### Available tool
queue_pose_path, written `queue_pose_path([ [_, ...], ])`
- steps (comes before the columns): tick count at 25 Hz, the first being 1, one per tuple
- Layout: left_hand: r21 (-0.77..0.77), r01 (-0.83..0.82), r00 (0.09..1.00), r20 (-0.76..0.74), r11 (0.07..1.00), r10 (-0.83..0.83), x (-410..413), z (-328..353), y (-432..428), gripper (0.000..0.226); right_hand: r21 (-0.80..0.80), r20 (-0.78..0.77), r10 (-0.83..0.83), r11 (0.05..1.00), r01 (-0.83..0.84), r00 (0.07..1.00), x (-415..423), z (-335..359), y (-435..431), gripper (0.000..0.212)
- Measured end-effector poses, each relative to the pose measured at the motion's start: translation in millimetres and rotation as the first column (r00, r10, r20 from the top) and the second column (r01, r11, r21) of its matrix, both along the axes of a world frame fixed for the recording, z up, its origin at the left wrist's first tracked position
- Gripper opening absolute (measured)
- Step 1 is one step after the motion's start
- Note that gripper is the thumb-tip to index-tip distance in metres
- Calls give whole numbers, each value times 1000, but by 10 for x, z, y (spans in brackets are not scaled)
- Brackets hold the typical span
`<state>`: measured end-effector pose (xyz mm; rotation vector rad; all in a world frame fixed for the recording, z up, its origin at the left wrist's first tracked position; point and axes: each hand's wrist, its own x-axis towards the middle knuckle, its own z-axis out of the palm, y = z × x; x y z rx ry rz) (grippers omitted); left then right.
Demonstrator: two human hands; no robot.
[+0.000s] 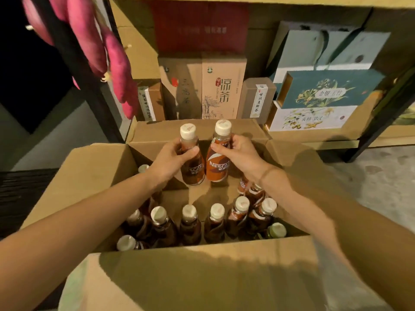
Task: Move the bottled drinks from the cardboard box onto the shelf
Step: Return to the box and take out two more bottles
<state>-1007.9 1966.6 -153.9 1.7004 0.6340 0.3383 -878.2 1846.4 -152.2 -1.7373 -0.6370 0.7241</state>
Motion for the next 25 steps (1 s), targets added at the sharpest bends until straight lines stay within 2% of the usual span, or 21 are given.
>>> queue_pose_path([
  [4,139,-158,985,92,978,146,-259,546,-18,42,89,110,6,996,-16,994,-143,532,170,41],
  [7,227,-287,956,132,931,263,-522,919,-36,41,141,224,90,982,-124,970,-269,893,333,39],
  [14,257,-619,785,217,742,580,-1314,1388,-368,39,184,337,329,896,-404,882,-865,1393,520,45],
  [20,203,-793,608,234,574,758,-2311,1423,-779,38,208,366,579,712,-670,729,-1934,1444,517,45],
  [25,196,-905,416,210,378,885,-3332,1447,-1115,38,188,406,744,500,-845,531,-3089,1482,544,26],
])
